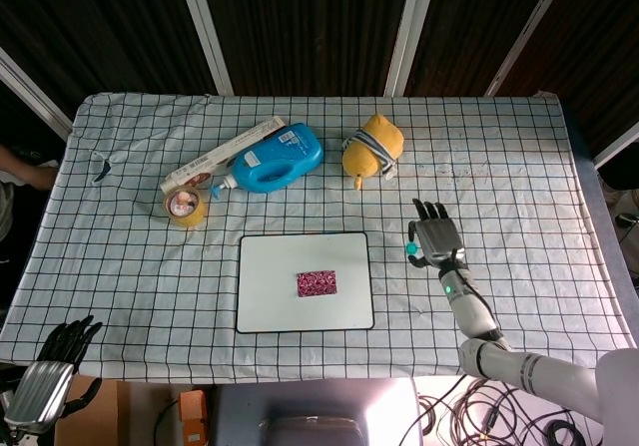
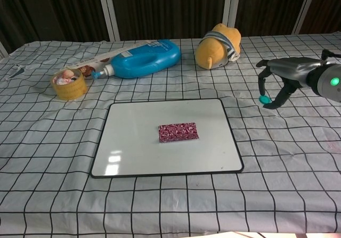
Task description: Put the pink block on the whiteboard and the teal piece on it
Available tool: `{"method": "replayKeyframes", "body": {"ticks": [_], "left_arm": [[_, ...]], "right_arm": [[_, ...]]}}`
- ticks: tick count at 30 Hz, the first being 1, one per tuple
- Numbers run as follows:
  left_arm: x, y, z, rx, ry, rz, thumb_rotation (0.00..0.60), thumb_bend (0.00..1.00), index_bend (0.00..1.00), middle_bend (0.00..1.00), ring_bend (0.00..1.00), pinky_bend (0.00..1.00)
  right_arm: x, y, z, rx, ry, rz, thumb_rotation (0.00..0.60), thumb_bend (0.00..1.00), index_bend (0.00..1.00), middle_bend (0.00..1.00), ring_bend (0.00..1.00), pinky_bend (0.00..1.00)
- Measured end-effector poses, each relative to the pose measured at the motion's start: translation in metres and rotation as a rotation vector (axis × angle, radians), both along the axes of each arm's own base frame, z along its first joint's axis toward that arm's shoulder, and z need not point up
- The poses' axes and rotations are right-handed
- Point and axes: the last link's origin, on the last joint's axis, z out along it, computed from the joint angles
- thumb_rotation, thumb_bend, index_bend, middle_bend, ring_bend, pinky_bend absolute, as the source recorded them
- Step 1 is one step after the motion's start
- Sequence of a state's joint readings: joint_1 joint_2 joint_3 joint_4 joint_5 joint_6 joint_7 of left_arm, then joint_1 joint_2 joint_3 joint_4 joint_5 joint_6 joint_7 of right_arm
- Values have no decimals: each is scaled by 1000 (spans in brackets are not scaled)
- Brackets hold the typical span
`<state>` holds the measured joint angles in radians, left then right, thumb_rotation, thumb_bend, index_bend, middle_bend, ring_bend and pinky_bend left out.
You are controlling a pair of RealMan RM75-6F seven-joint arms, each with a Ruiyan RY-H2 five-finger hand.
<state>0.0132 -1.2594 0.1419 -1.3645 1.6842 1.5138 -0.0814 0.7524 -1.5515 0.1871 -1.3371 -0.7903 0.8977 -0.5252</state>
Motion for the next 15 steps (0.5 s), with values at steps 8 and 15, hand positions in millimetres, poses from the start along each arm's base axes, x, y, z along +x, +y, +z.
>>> {"method": "replayKeyframes", "body": {"ticks": [8, 15], "left_arm": [[-1, -1, 1, 4, -8, -2, 600, 332, 0, 0, 0, 0], [-4, -5, 7, 22, -11, 6, 600, 331, 0, 0, 0, 0]], "right_arm": [[60, 24, -16, 65, -68, 120, 600, 203, 517, 0, 0, 0], [107, 41, -59, 117, -56, 169, 600, 204, 504, 0, 0, 0]]}}
